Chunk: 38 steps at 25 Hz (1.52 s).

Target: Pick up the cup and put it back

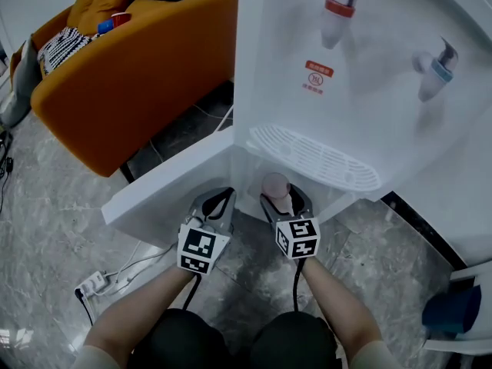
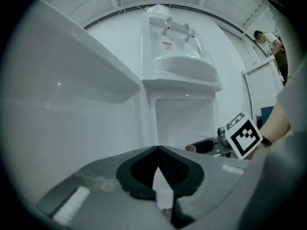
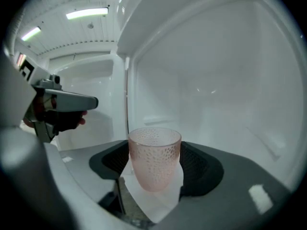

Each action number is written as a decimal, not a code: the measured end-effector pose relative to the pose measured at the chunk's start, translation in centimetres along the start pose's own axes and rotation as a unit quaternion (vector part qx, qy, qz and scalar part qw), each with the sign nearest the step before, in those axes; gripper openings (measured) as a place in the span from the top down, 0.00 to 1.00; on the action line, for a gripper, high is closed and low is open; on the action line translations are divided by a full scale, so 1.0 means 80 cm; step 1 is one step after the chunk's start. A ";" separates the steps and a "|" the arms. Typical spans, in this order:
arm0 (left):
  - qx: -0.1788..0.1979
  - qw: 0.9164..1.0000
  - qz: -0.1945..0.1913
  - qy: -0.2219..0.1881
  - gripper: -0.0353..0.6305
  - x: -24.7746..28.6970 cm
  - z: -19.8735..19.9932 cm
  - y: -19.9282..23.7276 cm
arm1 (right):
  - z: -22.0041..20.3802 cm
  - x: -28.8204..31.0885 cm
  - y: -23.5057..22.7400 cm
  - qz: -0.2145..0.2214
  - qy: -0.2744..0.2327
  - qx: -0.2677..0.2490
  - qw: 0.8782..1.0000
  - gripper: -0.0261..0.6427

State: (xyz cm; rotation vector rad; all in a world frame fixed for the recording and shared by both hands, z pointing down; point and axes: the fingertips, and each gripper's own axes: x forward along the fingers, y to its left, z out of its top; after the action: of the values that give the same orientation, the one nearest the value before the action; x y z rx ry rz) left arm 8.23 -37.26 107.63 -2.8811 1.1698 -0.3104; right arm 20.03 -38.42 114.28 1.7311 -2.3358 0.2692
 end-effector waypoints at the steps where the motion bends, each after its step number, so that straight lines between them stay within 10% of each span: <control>1: 0.000 1.000 -0.001 -0.002 0.94 -0.002 0.004 0.000 | 0.009 -0.007 0.006 0.007 -0.005 -0.005 1.000 0.46; 21: 0.045 0.998 0.011 0.030 0.94 -0.147 0.205 0.026 | 0.231 -0.180 0.163 0.119 0.020 -0.036 0.992 0.46; 33: -0.006 0.998 0.043 0.046 0.94 -0.245 0.436 0.059 | 0.471 -0.290 0.186 0.110 0.013 -0.033 0.993 0.46; 38: 0.042 0.998 0.033 0.038 0.94 -0.276 0.561 0.043 | 0.592 -0.347 0.192 0.121 -0.006 -0.042 0.992 0.46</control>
State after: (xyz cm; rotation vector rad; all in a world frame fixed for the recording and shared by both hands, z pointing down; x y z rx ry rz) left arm -1.07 -27.12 59.43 -2.7750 1.2296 -0.4585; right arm 9.89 -21.59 60.74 1.4155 -2.5268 0.1976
